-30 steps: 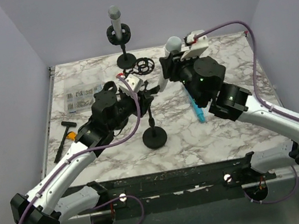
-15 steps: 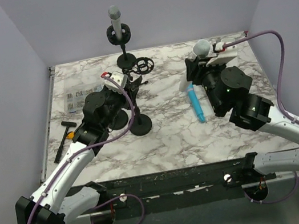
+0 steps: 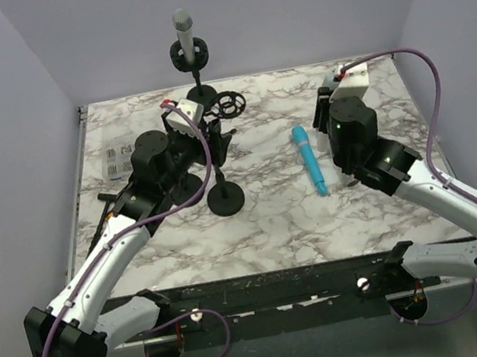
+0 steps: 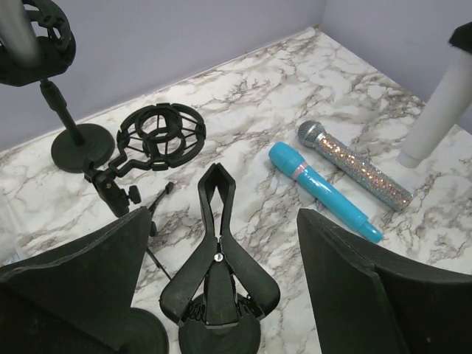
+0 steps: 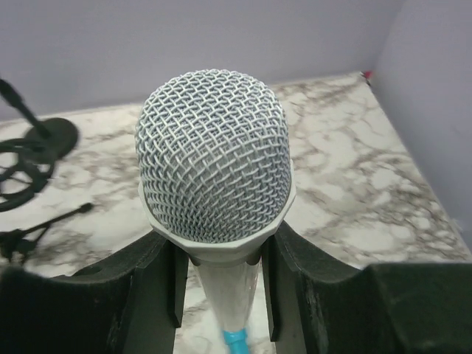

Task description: Remove the microphone from the stand

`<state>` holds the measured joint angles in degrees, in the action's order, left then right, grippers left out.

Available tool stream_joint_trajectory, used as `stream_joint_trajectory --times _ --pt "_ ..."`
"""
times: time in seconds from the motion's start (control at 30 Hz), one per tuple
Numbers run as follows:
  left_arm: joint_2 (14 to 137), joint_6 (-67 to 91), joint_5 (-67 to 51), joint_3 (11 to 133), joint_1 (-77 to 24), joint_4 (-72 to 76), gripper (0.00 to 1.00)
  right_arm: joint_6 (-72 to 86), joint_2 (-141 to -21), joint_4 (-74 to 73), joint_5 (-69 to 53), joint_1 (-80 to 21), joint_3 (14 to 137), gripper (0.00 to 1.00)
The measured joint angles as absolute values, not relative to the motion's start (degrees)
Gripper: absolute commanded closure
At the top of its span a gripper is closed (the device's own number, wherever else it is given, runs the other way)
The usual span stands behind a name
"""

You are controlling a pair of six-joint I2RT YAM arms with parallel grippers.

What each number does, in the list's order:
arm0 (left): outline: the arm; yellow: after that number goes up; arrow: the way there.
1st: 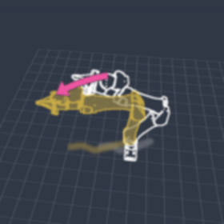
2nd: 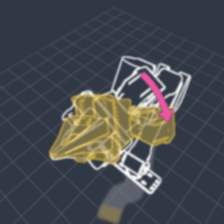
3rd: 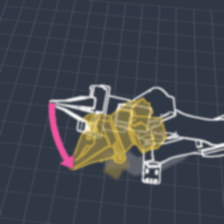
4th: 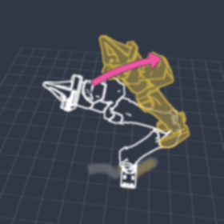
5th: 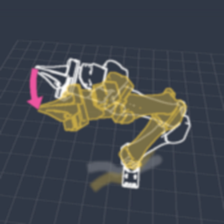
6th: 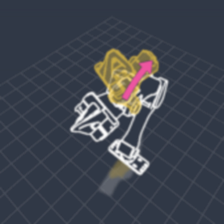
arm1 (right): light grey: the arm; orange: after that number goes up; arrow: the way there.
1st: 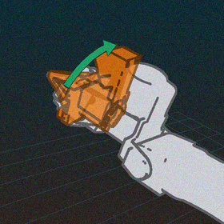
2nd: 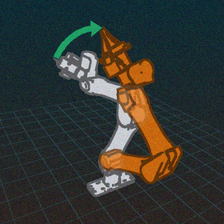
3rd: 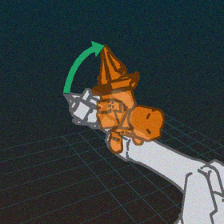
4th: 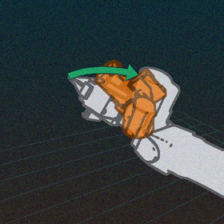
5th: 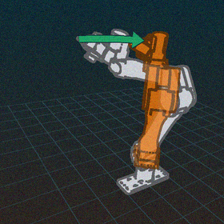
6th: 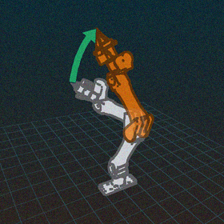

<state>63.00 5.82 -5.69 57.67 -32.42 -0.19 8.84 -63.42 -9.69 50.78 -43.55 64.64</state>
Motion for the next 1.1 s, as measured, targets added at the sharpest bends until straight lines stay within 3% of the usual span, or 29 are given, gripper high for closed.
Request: stream_joint_trajectory --times 0.1,0.5,0.77,1.1 --pt "62.7 6.3 -6.5 58.5 -32.4 -1.0 0.02 10.1 -66.8 -14.6 48.9 -38.1 66.0 0.8" --pt "54.8 6.9 -6.6 57.6 -32.2 -3.0 0.02 14.7 -87.8 -32.8 21.5 -35.5 77.4 0.8" --pt "49.0 6.0 -4.3 54.7 -32.2 -2.6 0.02 16.1 -102.0 -36.1 12.1 -34.8 81.1 0.8" --pt "47.5 5.2 -2.2 54.0 -32.2 -2.6 0.03 16.5 -110.3 -34.3 11.8 -33.2 82.7 0.63"
